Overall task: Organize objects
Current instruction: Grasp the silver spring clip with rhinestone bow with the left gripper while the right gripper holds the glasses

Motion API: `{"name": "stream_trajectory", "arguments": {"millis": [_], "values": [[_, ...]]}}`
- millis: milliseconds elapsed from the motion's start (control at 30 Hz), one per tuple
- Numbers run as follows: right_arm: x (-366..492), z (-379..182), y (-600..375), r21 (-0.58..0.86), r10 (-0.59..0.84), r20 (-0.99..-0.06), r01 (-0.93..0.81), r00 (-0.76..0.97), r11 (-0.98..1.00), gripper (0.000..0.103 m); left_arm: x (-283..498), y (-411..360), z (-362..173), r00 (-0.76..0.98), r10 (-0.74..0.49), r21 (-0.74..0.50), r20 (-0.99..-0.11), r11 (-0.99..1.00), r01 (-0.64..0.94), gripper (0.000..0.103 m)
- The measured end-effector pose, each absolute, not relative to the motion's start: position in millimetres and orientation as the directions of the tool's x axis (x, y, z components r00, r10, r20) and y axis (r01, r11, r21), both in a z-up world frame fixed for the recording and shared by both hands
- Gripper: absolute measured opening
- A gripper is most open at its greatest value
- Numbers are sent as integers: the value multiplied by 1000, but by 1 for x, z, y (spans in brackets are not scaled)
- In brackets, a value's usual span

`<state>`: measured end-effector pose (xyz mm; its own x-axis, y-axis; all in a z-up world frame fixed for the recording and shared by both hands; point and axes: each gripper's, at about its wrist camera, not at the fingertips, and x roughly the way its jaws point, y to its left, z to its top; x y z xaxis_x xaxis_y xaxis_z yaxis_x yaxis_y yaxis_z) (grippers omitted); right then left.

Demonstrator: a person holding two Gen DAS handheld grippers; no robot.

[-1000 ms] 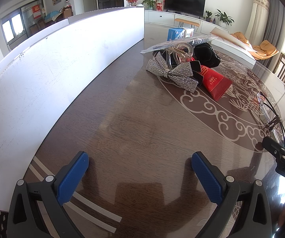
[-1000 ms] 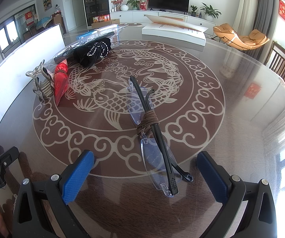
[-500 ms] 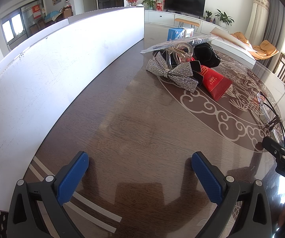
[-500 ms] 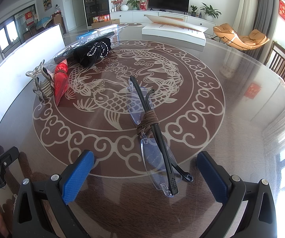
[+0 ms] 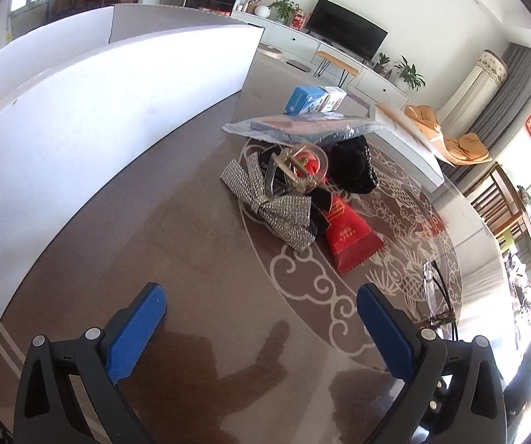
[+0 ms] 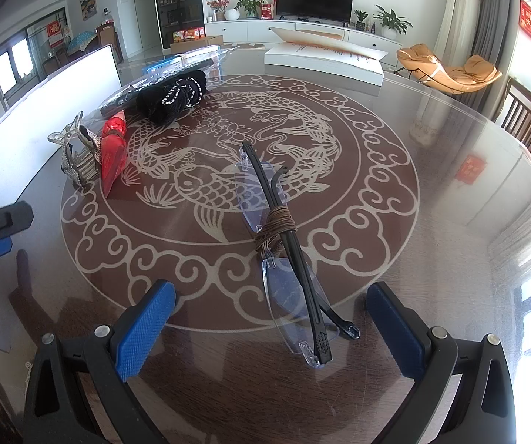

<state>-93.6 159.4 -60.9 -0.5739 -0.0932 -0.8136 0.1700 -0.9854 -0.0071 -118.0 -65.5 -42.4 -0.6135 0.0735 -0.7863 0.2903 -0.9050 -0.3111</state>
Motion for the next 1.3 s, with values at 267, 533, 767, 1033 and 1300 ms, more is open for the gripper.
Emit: {"name": "stream_trajectory", "arguments": {"millis": [267, 533, 767, 1033, 1300], "values": [[-94, -61, 159, -7, -93, -814, 170, -574, -985, 103, -200, -78, -57, -526, -56, -215, -849, -872, 440, 103], [-94, -61, 159, -7, -93, -814, 170, -574, -985, 103, -148, -111, -60, -533, -59, -180, -844, -905, 385, 103], [-94, -61, 159, -7, -93, -814, 171, -574, -985, 103, -133, -96, -43, -614, 63, -280, -787, -923, 263, 103], [-94, -61, 159, -7, -94, -814, 171, -574, -985, 103, -200, -75, -59, -534, -57, -120, -844, -949, 291, 86], [-101, -56, 165, 58, -181, -843, 249, -507, -967, 103, -136, -78, -44, -605, 69, -132, -793, -989, 60, 52]]}}
